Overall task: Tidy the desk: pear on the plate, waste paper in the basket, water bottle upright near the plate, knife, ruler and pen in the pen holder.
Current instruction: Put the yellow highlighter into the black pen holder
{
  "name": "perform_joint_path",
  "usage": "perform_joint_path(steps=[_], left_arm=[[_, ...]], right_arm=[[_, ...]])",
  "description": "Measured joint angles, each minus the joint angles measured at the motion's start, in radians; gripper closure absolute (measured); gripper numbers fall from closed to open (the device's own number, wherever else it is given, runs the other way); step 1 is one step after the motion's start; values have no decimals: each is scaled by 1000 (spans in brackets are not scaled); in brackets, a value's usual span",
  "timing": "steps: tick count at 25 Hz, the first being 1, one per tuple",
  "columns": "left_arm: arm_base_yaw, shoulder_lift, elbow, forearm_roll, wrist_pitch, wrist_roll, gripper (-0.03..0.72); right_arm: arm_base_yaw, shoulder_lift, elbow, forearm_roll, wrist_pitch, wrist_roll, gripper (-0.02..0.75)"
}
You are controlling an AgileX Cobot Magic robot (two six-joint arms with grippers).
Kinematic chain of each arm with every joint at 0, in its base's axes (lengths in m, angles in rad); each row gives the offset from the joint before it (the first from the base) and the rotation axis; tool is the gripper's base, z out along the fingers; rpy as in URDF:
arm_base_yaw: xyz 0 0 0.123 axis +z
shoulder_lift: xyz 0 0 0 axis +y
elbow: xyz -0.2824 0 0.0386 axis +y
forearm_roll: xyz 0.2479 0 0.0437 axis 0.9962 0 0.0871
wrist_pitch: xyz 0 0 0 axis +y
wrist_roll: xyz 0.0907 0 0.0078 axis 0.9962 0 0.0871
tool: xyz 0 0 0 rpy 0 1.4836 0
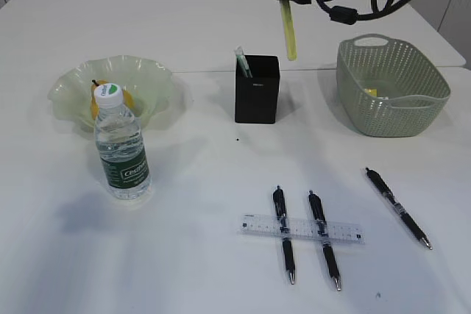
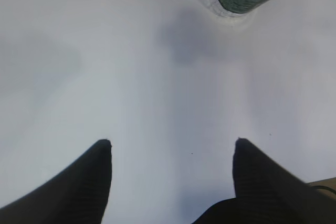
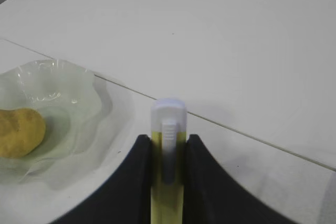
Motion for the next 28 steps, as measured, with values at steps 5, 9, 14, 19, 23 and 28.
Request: perform_joint_path(steps=[5,9,14,19,23,28], left_arm=[[0,0,0,-2,0,0,178],[0,0,0,-4,0,0,178],[0,0,0,-4,-14,0,178],[0,0,0,-5,-37,0,178],[0,0,0,-5,-43,0,178],[0,0,0,-5,-45,0,178]], right_arm=[[0,70,-12,191,-29,-163,615],[0,132,-51,376,-38,-343,615],[0,193,-101,596,-49,-563,615],[0,258,-133,729,-40,-717,615],[0,295,-138,800,-40,-796,615],[0,332,-138,833,-40,-813,613]])
